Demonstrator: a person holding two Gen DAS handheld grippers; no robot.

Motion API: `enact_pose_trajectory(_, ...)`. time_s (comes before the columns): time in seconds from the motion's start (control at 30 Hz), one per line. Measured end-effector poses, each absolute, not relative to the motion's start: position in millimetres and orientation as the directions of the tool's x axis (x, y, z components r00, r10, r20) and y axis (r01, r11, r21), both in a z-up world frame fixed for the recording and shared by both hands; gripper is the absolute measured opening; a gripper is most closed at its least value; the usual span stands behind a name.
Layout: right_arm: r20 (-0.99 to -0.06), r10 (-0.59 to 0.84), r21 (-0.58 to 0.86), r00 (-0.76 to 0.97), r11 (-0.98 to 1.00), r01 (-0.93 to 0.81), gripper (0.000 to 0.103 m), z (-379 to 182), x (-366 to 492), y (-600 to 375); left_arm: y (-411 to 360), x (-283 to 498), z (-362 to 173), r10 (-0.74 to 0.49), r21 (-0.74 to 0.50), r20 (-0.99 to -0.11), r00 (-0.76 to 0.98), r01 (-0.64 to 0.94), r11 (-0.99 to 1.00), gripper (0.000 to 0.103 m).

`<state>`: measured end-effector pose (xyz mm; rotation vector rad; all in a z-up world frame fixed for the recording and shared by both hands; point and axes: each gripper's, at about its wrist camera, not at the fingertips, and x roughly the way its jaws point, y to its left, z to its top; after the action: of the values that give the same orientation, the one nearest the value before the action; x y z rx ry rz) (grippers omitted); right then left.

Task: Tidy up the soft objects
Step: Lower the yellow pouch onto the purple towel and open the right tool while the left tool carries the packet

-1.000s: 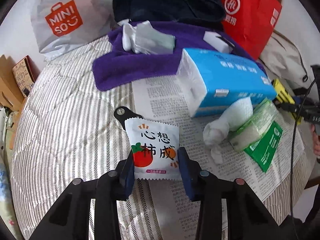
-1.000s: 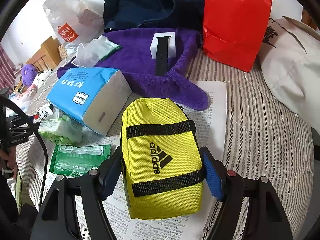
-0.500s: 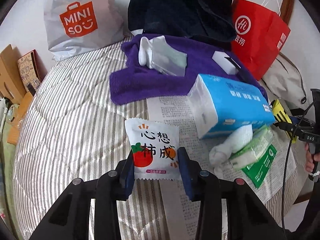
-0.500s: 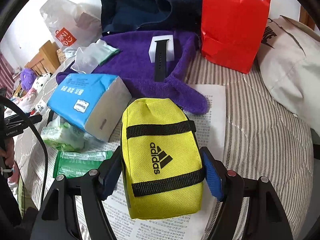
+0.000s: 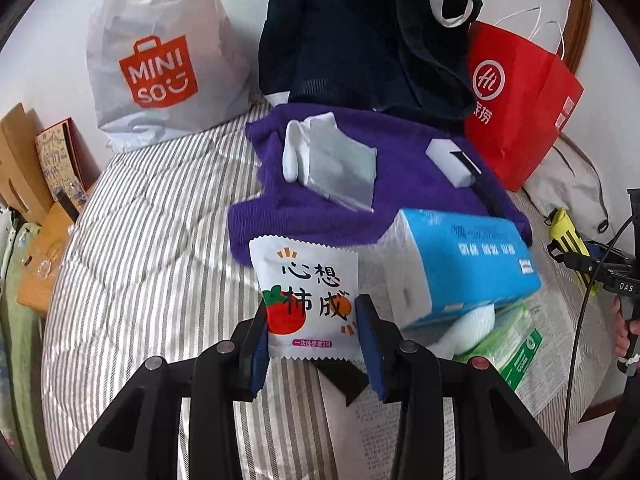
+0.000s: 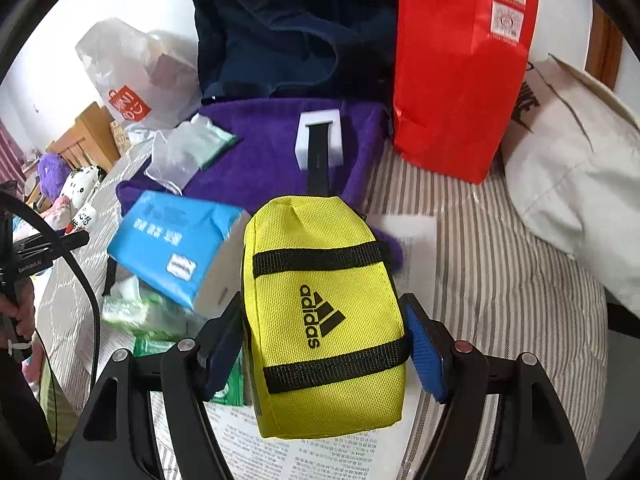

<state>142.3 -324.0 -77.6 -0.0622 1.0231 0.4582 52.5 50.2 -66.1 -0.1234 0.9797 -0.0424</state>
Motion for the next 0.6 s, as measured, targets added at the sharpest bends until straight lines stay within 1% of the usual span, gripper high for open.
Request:
enact_pose_trajectory(0.27,-0.817,0.358,0.174,0.452,0.901,-0.398,0.074,-64.1,161.9,-313.2,50.8,73.9,-52.2,-0.097,-0.119,-0.812,0.576,0.0,0.993,0.037)
enact_pose_trajectory(0.6,-0.803,0.406,0.192,0.437,0.869,-0.456,0.074,-56.8,200.2,-277.2,49.2,105.8,-45.5,-0.104,-0.122,-0.806,0.583,0.008,0.992,0.037)
